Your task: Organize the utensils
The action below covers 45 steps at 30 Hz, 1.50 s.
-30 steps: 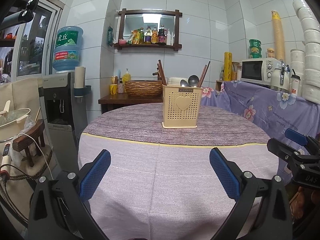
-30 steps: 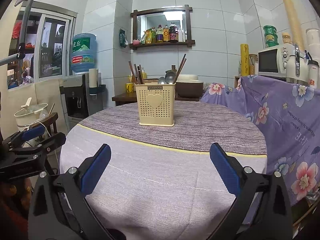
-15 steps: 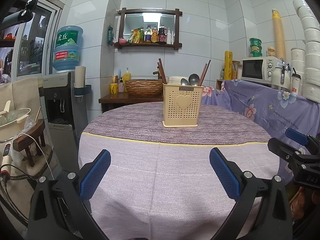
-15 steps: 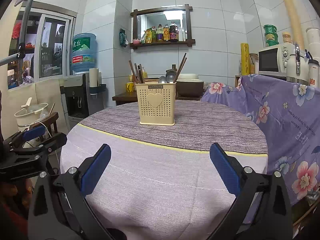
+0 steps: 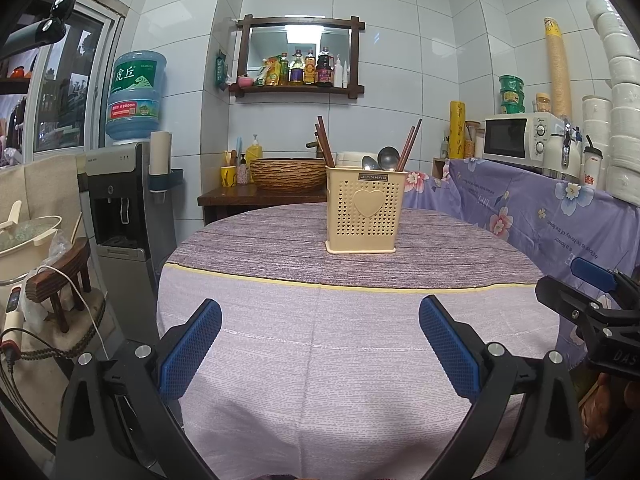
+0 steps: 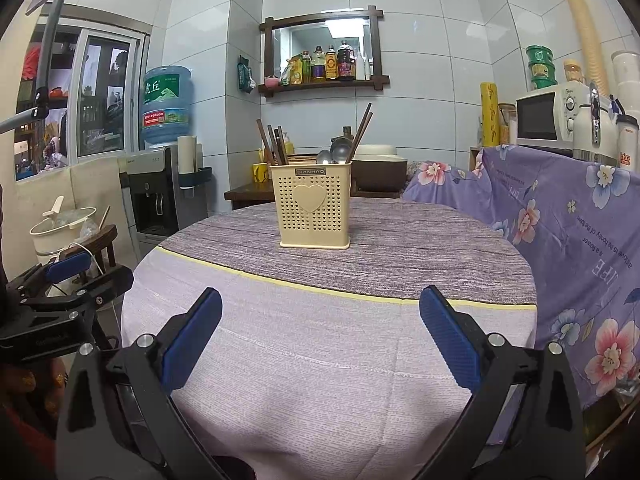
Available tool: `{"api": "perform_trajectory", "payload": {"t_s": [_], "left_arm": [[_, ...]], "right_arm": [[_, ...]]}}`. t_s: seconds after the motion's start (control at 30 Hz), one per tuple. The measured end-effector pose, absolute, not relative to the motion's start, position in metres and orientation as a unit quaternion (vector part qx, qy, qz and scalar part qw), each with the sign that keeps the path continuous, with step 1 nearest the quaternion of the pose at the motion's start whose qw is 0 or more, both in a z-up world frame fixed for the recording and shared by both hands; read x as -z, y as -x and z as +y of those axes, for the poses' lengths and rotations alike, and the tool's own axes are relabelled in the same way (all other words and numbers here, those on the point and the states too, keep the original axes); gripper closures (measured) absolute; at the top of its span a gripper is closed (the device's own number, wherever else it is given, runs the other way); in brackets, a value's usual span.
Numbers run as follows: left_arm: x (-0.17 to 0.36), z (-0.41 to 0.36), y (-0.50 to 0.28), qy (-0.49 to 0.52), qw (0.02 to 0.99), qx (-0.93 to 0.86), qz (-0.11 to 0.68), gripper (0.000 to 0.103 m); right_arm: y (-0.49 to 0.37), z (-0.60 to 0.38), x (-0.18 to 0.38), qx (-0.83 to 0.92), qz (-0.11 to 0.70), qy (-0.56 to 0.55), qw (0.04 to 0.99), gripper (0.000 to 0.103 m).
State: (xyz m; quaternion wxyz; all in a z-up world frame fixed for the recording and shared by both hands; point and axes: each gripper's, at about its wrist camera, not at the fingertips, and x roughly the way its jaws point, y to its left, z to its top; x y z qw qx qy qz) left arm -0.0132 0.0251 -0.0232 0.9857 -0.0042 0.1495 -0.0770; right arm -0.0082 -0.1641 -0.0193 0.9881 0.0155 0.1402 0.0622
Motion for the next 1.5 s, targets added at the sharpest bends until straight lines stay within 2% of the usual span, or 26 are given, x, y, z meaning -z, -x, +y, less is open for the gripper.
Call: {"api": "perform_trajectory", "payload": {"t_s": [1.5], "left_arm": [[0.014,0.025,0.015,0.01,0.988,0.059,0.144,0.005]], "right_arm": [[0.01,-0.155,0.023,-0.059,0.145,-0.02,0.987,0.006]]}}
